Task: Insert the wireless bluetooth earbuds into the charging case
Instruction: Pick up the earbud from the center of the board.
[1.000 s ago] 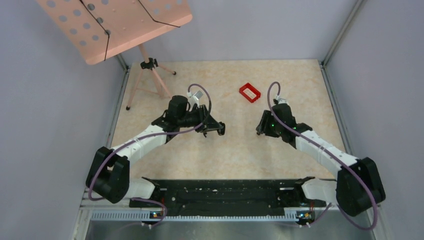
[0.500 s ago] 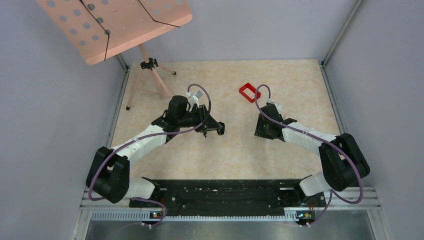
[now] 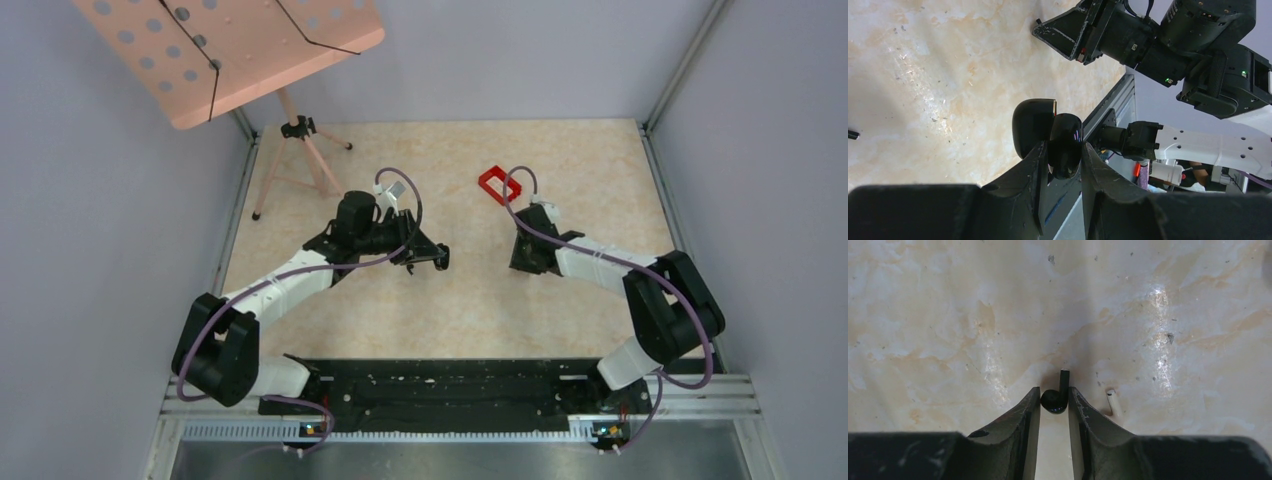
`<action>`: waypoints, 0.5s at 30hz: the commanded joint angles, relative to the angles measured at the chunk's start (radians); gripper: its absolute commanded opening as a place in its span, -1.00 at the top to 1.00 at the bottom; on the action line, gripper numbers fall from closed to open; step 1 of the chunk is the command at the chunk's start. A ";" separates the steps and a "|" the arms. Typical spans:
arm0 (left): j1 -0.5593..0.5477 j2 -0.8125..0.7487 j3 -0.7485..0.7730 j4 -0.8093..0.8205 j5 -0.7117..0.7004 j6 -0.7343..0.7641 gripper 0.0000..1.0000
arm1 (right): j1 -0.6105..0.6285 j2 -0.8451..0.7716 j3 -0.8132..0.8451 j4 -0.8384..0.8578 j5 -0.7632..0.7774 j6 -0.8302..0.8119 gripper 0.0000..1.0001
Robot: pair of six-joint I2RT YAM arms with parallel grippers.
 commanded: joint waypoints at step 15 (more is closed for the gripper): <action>0.000 0.084 0.085 -0.016 0.201 0.262 1.00 | 0.019 -0.235 0.027 -0.080 -0.169 -0.113 0.96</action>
